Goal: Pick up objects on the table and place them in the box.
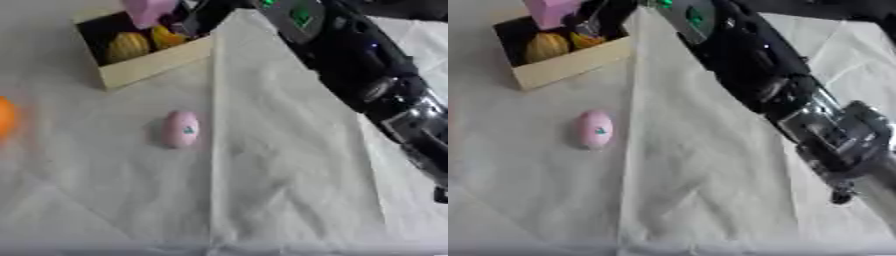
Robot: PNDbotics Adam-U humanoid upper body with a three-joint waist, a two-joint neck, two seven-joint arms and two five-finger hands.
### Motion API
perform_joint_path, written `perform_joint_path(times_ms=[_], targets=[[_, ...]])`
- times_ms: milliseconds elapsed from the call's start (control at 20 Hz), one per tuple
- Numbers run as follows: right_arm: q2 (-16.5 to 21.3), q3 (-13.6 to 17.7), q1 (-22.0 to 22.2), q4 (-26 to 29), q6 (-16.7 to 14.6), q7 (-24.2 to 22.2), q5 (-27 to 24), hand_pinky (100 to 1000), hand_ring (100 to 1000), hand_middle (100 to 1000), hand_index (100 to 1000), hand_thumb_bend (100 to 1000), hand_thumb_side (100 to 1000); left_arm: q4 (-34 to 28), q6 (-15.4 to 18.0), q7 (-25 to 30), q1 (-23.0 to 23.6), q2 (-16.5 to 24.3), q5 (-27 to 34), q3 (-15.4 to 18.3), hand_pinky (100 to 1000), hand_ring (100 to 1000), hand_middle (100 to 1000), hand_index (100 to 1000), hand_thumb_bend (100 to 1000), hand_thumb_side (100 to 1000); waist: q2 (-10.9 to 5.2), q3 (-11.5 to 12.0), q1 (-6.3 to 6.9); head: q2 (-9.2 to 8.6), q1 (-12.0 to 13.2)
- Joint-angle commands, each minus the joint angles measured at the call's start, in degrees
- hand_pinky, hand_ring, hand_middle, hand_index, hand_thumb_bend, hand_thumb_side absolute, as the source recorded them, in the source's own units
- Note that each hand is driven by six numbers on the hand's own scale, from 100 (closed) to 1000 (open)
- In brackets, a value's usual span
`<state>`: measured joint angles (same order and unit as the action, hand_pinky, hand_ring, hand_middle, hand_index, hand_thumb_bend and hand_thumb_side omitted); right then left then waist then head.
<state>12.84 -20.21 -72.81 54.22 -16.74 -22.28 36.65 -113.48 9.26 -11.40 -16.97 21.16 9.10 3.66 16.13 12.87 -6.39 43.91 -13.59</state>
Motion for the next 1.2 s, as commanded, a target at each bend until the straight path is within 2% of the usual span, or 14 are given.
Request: perform_joint_path(times_ms=[50, 200, 250, 300, 500, 700, 800, 850, 950, 1000, 1050, 1100, 1200], targets=[[-4.59, 4.84, -2.5, -6.81, 0.26, 3.41, 8.56, 782, 760, 528, 730, 100, 144, -1.12, -0.03, 0.36, -0.97, 0.5, 0.43, -0.16, 804, 801, 778, 836, 100, 635, 0.05, 0.41, 1.29, 0.2, -0.43], [-8.03, 8.42, -3.64, -11.2, 0.7, 7.05, 15.22, 782, 761, 527, 730, 100, 140, -1.12, -0.14, 0.51, -1.18, 0.36, 0.64, -0.28, 804, 801, 779, 836, 100, 636, 0.26, 1.01, 1.21, 0.2, -0.4], [-8.78, 9.31, -4.0, -12.01, 0.82, 7.99, 16.91, 783, 764, 530, 731, 100, 193, -1.12, -0.2, 0.55, -1.21, 0.33, 0.69, -0.31, 804, 801, 779, 836, 100, 636, 0.28, 1.16, 1.16, 0.2, -0.35], [-9.38, 10.0, -4.35, -12.63, 1.0, 8.49, 18.54, 783, 765, 532, 730, 100, 146, -1.12, -0.24, 0.57, -1.22, 0.3, 0.72, -0.31, 804, 801, 779, 836, 100, 636, 0.29, 1.26, 1.1, 0.2, -0.29], [-10.41, 12.3, -5.29, -14.74, 2.47, 8.92, 25.12, 782, 772, 549, 735, 100, 171, -1.12, -0.46, 0.6, -1.11, 0.22, 0.78, -0.29, 804, 801, 779, 836, 100, 638, 0.25, 1.45, 0.81, 0.2, -0.16], [-10.71, 14.31, -5.3, -15.61, 4.68, 10.79, 29.0, 786, 786, 576, 759, 100, 171, -1.12, -0.63, 0.57, -1.04, 0.15, 0.82, -0.28, 804, 802, 779, 836, 100, 639, 0.28, 1.57, 0.7, 0.2, 0.19], [-10.92, 14.84, -5.28, -15.7, 5.8, 11.71, 30.36, 797, 829, 637, 845, 100, 187, -1.12, -0.73, 0.61, -0.98, 0.04, 0.86, -0.33, 804, 802, 779, 836, 100, 640, 0.33, 1.62, 0.7, 0.2, 0.38], [-10.96, 14.87, -5.34, -15.72, 6.19, 11.81, 31.22, 820, 879, 729, 924, 100, 223, -1.12, -0.77, 0.63, -0.93, -0.01, 0.88, -0.34, 804, 802, 779, 836, 100, 640, 0.35, 1.63, 0.69, 0.2, 0.43], [-11.04, 14.75, -5.55, -15.59, 6.51, 11.2, 33.49, 842, 910, 773, 941, 100, 259, -1.12, -0.86, 0.64, -0.85, -0.09, 0.91, -0.34, 804, 802, 779, 836, 100, 641, 0.38, 1.62, 0.68, 0.2, 0.48], [-11.03, 14.68, -5.69, -15.5, 6.88, 10.68, 35.09, 852, 929, 799, 945, 156, 287, -1.12, -0.89, 0.67, -0.83, -0.11, 0.92, -0.35, 804, 802, 779, 836, 100, 641, 0.37, 1.6, 0.66, 0.2, 0.48], [-11.14, 14.74, -5.79, -15.43, 7.41, 10.13, 36.89, 852, 929, 799, 945, 156, 287, -1.12, -0.9, 0.7, -0.84, -0.14, 0.94, -0.38, 804, 802, 779, 836, 100, 641, 0.36, 1.59, 0.65, 0.2, 0.48], [-11.33, 14.98, -5.78, -15.46, 7.96, 9.58, 38.54, 869, 952, 830, 959, 171, 237, -1.12, -0.91, 0.74, -0.85, -0.2, 0.96, -0.41, 805, 802, 779, 836, 100, 641, 0.34, 1.59, 0.65, 0.2, 0.48], [-11.68, 15.58, -5.68, -15.53, 8.56, 8.67, 40.64, 886, 974, 853, 976, 146, 135, -1.12, -1.04, 0.87, -0.8, -0.29, 1.05, -0.52, 805, 803, 779, 836, 100, 642, 0.29, 1.63, 0.67, 0.2, 0.56]])
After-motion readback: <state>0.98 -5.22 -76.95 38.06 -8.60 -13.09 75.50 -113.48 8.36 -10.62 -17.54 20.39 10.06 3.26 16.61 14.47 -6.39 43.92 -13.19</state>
